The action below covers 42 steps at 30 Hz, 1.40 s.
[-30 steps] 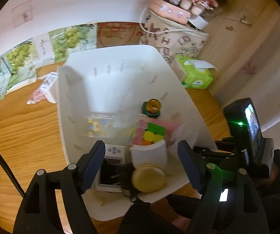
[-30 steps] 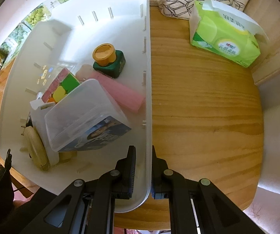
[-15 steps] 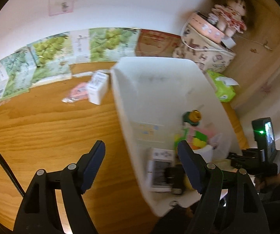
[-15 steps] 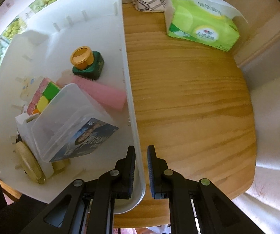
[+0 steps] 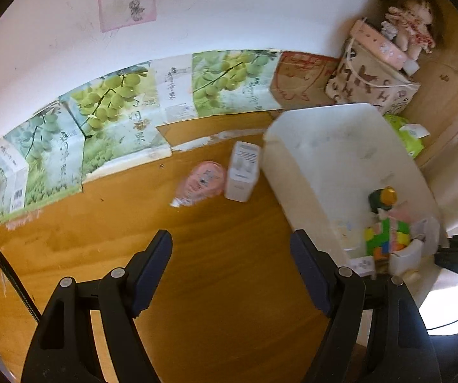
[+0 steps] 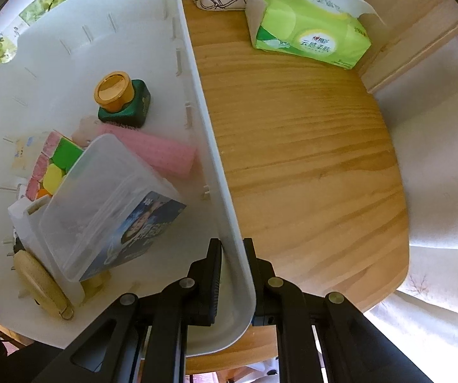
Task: Organize rigid objects
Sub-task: 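Move the left tool to the pink tape dispenser and grasp it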
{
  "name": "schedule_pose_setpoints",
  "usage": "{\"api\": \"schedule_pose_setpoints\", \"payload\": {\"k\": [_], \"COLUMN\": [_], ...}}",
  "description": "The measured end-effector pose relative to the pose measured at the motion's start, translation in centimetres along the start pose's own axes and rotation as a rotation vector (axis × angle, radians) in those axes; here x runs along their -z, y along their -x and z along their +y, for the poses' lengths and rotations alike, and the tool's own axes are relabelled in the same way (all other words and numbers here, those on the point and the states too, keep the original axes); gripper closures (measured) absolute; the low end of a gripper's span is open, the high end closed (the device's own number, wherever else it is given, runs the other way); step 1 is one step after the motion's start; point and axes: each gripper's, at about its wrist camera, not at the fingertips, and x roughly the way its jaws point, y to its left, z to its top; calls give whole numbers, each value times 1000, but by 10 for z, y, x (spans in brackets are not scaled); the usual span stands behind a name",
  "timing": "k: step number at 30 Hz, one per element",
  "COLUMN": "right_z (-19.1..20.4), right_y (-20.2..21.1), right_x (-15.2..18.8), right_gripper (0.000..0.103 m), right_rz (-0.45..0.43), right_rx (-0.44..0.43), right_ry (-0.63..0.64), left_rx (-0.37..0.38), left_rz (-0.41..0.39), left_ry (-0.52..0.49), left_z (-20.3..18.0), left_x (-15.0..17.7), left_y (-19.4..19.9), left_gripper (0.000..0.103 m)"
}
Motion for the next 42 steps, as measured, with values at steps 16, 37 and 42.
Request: {"api": "schedule_pose_setpoints", "payload": {"k": [16, 37, 42], "right_z": [15, 2, -2], "right_y": [2, -3, -7], "right_x": [-7, -9, -14], "right_gripper": [85, 82, 82], "right_rz": [22, 52, 64], "right_rx": [65, 67, 62], "right_ry": [-44, -129, -136], "left_rx": [10, -10, 5], "left_rz": [94, 210, 183], "left_ry": [-290, -355, -339], "left_z": [18, 28, 24], "left_x": [-49, -49, -54], "left_y": [-78, -138, -140], "left_gripper": [19, 18, 21]}}
